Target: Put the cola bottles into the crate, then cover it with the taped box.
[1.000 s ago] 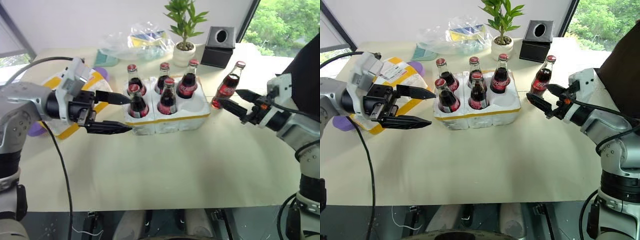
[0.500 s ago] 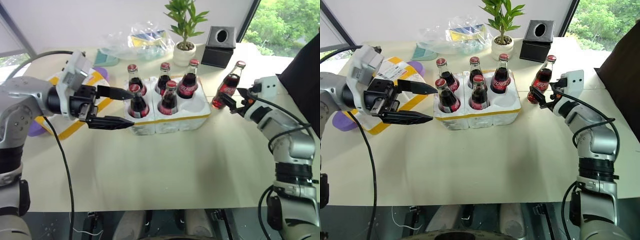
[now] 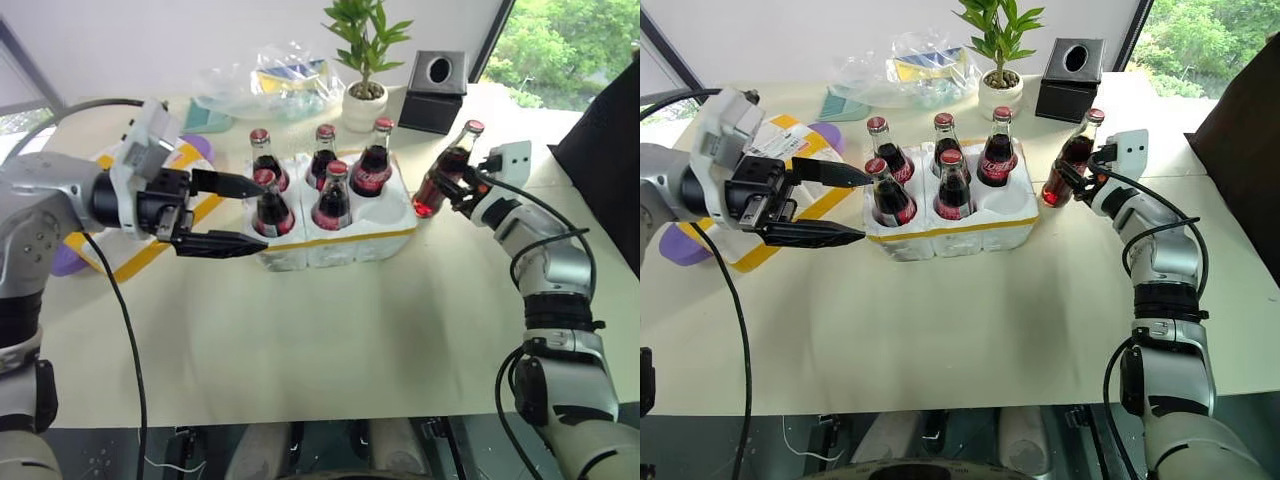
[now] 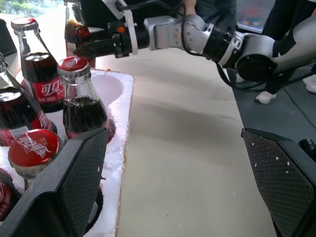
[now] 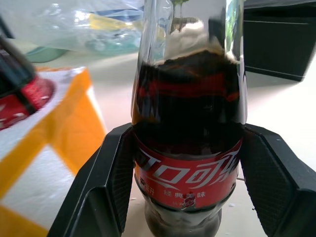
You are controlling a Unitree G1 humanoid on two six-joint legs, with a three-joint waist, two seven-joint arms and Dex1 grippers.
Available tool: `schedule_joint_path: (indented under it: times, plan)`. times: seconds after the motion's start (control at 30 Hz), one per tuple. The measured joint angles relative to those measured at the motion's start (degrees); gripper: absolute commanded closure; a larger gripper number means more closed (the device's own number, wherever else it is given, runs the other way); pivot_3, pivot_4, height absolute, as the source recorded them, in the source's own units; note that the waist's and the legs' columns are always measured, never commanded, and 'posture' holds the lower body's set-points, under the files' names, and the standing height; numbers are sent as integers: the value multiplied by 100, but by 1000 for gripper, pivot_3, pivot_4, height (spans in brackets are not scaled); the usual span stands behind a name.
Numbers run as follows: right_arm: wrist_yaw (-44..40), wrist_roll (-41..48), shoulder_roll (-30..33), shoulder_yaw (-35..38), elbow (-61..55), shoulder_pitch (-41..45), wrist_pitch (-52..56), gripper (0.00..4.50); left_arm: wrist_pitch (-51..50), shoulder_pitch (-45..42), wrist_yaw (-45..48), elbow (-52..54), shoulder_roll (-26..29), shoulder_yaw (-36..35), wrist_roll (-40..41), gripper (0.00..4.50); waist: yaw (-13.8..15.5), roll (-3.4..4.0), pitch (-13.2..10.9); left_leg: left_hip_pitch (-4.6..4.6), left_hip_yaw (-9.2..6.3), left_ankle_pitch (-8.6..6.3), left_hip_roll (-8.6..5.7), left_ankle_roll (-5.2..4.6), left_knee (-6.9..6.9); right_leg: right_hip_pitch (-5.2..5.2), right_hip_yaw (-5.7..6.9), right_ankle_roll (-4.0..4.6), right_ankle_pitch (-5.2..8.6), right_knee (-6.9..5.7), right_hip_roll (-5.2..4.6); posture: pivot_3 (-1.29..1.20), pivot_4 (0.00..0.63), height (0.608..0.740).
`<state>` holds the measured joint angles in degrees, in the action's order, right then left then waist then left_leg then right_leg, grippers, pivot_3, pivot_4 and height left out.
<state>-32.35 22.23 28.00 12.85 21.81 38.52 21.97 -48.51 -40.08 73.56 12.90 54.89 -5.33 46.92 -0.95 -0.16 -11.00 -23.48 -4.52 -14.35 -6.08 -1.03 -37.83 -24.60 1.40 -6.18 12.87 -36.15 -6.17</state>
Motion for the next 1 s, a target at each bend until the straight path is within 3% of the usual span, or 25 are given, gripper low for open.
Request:
schedule_joint_path:
  times: [0.23,0.5,0.67,1.0]
  plan:
    - [-181,1581,-25,681,-1886,52,925,1981,-5,64,-34,64,7,-6,7,0,-3,34,-24,-11,1,1,2,2,9,-16,-7,0,0,0,2,0,150,740]
    - [-161,2541,123,784,-2983,-249,1739,1981,-2,72,-31,62,8,-6,8,0,58,34,-24,-11,0,-8,0,-14,7,-12,-8,0,0,1,1,0,150,740]
    - [-229,2504,241,477,-3292,-671,1931,1981,11,85,-23,46,-1,-6,6,0,24,34,-24,-10,2,-9,-1,-16,4,-11,-9,0,0,1,-6,0,150,740]
    - [-146,1977,231,12,-3274,-656,1787,1981,48,82,-15,-45,-44,-3,1,0,48,33,-25,-10,2,-8,-1,-14,3,-12,-10,0,0,1,3,0,150,740]
